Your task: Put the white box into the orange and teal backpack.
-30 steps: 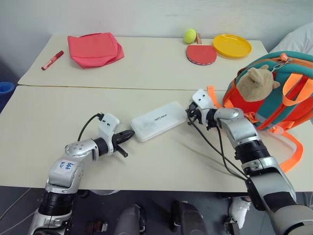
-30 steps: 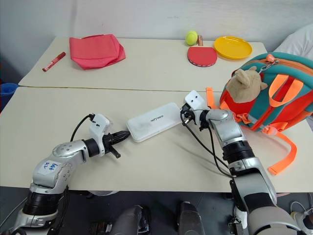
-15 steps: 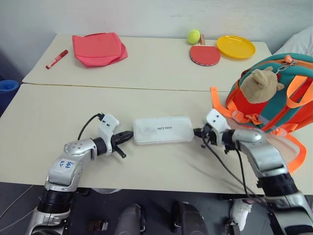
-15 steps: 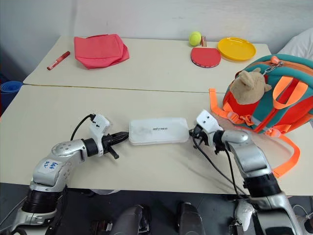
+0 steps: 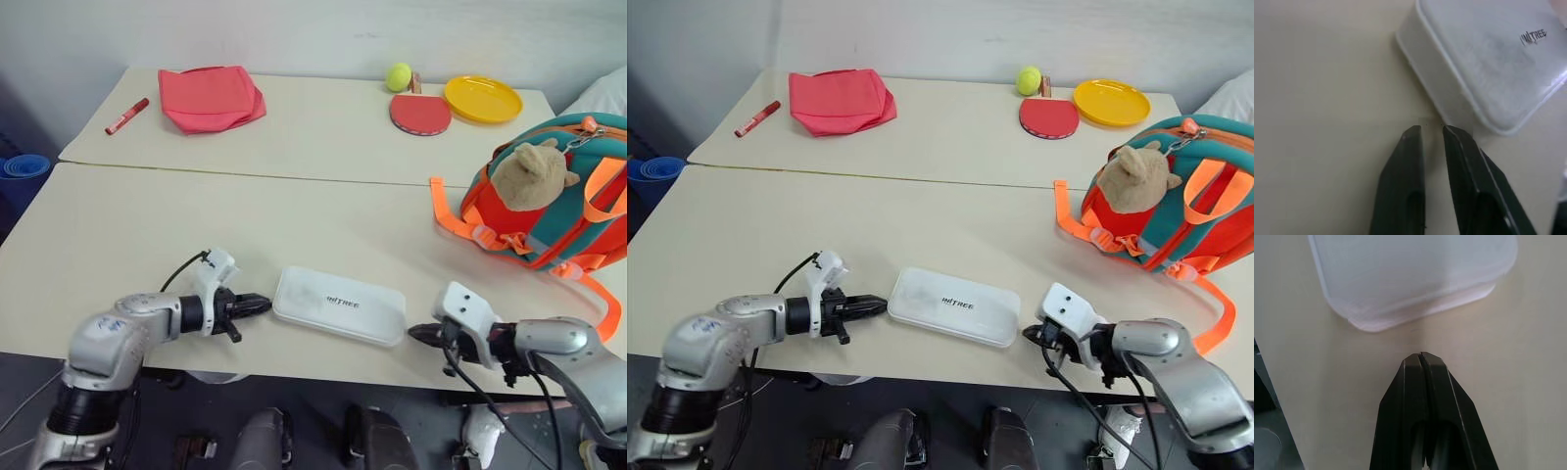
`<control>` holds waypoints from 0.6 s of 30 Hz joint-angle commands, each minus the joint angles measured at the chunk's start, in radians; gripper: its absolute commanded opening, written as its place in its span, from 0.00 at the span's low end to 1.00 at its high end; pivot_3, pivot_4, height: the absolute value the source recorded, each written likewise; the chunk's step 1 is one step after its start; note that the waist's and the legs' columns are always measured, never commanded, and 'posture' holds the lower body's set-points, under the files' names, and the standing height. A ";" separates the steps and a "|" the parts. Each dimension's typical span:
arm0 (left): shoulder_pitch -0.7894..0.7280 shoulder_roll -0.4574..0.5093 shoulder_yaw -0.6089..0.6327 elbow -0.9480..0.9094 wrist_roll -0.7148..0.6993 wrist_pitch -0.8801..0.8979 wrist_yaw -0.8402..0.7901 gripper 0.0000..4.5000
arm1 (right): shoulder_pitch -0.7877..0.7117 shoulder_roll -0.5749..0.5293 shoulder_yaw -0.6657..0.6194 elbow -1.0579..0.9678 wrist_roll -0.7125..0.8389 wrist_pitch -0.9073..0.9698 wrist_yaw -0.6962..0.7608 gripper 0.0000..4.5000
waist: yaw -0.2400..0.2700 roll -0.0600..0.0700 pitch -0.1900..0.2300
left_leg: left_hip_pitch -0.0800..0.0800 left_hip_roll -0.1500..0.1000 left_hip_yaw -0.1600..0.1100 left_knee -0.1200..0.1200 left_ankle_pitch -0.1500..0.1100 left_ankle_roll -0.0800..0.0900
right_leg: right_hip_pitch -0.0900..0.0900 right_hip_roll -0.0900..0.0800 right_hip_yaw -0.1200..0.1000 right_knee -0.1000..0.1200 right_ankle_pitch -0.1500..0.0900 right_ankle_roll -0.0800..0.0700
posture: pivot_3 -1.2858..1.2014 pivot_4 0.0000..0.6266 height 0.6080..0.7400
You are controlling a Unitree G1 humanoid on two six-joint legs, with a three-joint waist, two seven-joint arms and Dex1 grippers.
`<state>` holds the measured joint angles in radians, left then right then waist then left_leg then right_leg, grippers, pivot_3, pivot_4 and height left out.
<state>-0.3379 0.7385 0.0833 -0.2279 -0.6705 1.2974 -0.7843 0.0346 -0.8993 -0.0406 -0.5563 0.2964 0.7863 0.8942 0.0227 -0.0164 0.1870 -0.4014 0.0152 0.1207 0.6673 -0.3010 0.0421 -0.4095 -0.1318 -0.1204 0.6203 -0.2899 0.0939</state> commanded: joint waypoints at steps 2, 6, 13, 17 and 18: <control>-0.107 0.059 0.040 0.194 -0.061 0.149 -0.058 0.54 | 0.039 -0.036 -0.024 0.055 -0.019 -0.031 -0.004 0.00 | 0.005 -0.001 0.000 | 0.001 -0.001 0.000 0.000 0.000 0.000 | 0.001 0.001 0.000 0.000 0.000 0.000 | 0.52 0.24 1.00; -0.291 0.008 0.006 0.422 -0.055 0.236 -0.062 0.80 | 0.039 -0.034 -0.014 0.070 -0.016 -0.054 -0.007 0.00 | 0.009 -0.005 -0.003 | 0.001 -0.003 -0.001 0.001 0.001 0.001 | 0.001 0.000 -0.001 -0.001 0.000 0.000 | 0.52 0.24 1.00; -0.423 -0.116 -0.134 0.575 -0.022 0.267 -0.066 1.00 | -0.008 -0.023 0.077 0.145 -0.075 -0.142 -0.014 0.00 | 0.001 -0.009 -0.005 | 0.003 -0.003 0.000 0.001 0.001 0.001 | 0.005 0.000 0.000 0.001 0.001 0.001 | 0.52 0.24 1.00; -0.442 -0.140 -0.239 0.585 -0.042 0.315 -0.082 1.00 | -0.065 0.007 0.122 0.185 -0.088 -0.156 -0.026 0.00 | -0.003 -0.011 -0.006 | 0.016 0.000 0.000 -0.001 -0.002 -0.002 | 0.018 -0.001 0.001 -0.008 0.000 0.000 | 0.52 0.24 1.00; -0.443 -0.157 -0.237 0.590 -0.047 0.317 -0.081 1.00 | -0.084 0.019 0.135 0.190 -0.089 -0.153 -0.031 0.00 | -0.004 -0.011 -0.007 | 0.016 0.001 0.000 -0.001 -0.005 -0.007 | 0.018 -0.001 0.001 -0.008 0.000 0.000 | 0.52 0.24 1.00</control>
<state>-0.8004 0.6138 -0.1002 0.3353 -0.7052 1.5781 -0.8686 -0.0389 -0.9018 0.0480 -0.4146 0.2443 0.6160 0.8950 0.0189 -0.0274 0.1801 -0.3848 0.0163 0.1202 0.6660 -0.3067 0.0334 -0.3914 -0.1324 -0.1197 0.6119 -0.2897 0.0942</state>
